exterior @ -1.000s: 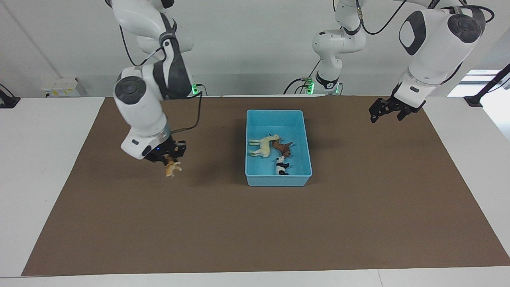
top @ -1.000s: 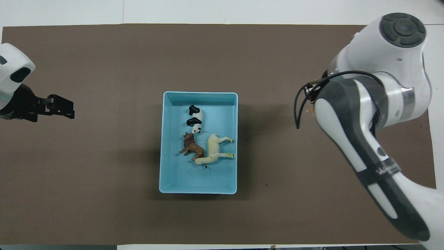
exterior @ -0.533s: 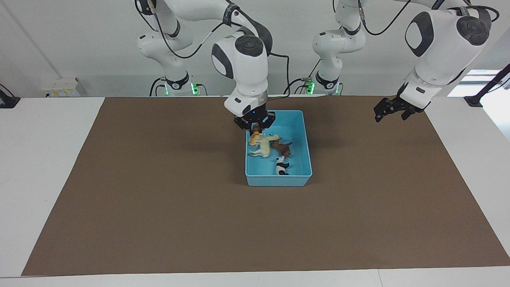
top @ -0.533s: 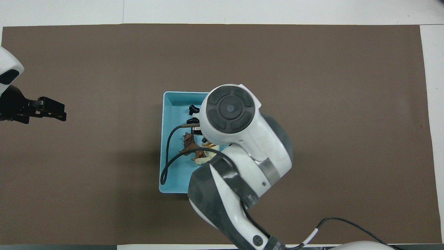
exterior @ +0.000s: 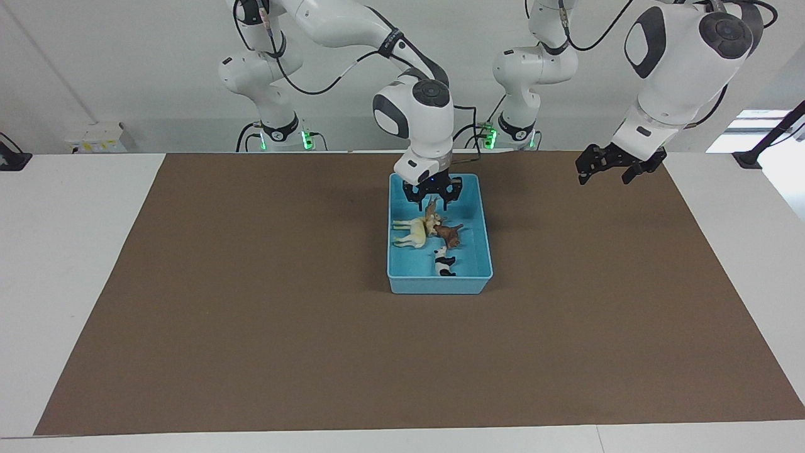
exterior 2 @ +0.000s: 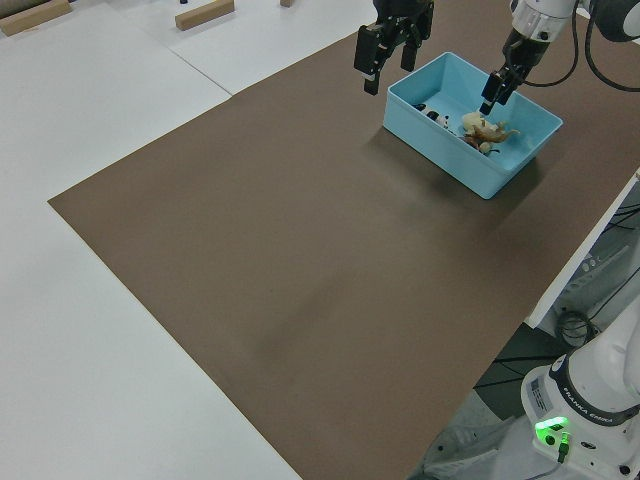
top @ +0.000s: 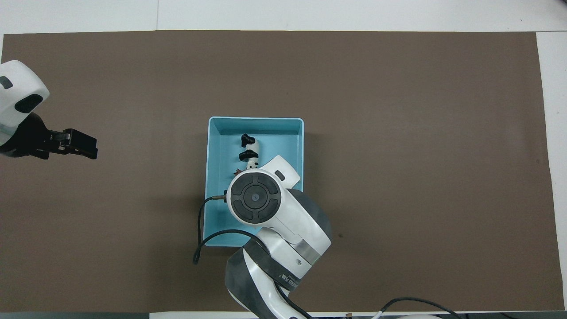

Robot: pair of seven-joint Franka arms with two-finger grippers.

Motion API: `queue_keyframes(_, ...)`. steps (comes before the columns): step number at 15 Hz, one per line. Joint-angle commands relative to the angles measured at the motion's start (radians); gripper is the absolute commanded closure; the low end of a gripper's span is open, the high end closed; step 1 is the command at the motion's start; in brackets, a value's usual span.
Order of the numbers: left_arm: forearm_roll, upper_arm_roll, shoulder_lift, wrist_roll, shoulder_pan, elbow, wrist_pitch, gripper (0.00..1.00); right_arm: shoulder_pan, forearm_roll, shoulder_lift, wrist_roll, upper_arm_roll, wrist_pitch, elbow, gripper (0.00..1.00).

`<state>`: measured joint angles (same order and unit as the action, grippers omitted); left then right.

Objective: Put all toys into storage box

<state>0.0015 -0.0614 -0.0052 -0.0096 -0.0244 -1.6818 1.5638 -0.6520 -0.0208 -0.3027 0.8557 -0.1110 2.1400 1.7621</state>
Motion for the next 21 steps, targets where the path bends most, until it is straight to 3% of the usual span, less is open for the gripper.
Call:
queue_keyframes(1,0.003,0.041,-0.003,0.017,-0.032,-0.001,-0.001,0.00,0.078,-0.013,0.040,0.008,-0.006,-0.090,-0.065,0.00)
queue_keyframes(4,0.005,0.040,0.008,0.017,-0.031,0.016,-0.001,0.00,0.214,-0.008,0.131,-0.085,-0.006,-0.124,-0.069,0.00)
queue_keyframes(9,-0.025,0.037,0.005,0.017,-0.028,0.024,0.045,0.00,0.538,-0.022,0.218,-0.667,-0.007,-0.166,-0.070,0.00)
queue_keyframes(13,-0.025,0.037,0.004,0.016,-0.028,0.011,0.093,0.00,0.702,-0.024,0.280,-0.937,-0.004,-0.345,-0.093,0.00)
queue_keyframes(16,-0.025,0.038,0.002,0.016,-0.026,0.010,0.091,0.00,0.752,-0.001,0.278,-1.015,0.011,-0.601,-0.231,0.00)
queue_keyframes(18,-0.025,0.038,0.002,0.014,-0.029,0.011,0.090,0.00,0.741,0.065,0.281,-1.027,0.027,-0.644,-0.265,0.00)
queue_keyframes(21,-0.025,0.038,0.002,0.014,-0.031,0.010,0.088,0.00,0.718,0.064,0.281,-1.020,0.089,-0.649,-0.265,0.00)
